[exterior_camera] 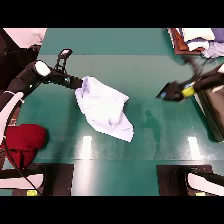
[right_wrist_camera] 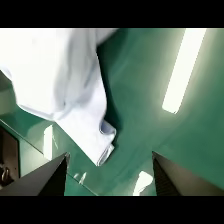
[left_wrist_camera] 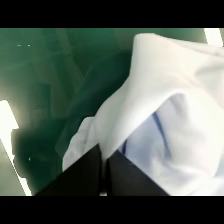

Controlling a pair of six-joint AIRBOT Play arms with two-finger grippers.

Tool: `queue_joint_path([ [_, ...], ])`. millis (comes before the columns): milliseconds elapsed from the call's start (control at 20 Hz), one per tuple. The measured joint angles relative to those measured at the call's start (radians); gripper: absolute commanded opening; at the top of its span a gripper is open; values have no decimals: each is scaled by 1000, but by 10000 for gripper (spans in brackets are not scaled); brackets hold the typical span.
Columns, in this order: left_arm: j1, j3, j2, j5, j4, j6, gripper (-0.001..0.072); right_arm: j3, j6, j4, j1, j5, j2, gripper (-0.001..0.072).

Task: Fold the shirts.

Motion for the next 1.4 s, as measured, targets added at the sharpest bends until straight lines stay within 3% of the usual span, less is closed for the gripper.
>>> queue_joint_path([
  [200,0,9,0,-13,6,1,24,-222,-90,127,88,-221,-1,572],
  [400,0,12,0,-27,9,1,24,-267,-183,285,143,-385,-27,572],
  [550,0,12,0,-37,9,1,24,-211,-212,323,171,-396,-102,548],
  [750,0,12,0,-54,15,2,25,-153,-227,314,189,-311,-215,509],
  [1000,0,12,0,-55,21,2,24,-165,-231,310,260,-261,-296,508],
  [1050,0,12,0,-55,21,2,24,-167,-232,315,280,-260,-306,445],
  [1200,0,12,0,-63,21,2,24,-170,-233,306,335,-288,-328,43],
  [1400,0,20,22,-79,34,-3,23,-139,-233,298,351,-332,-327,17],
])
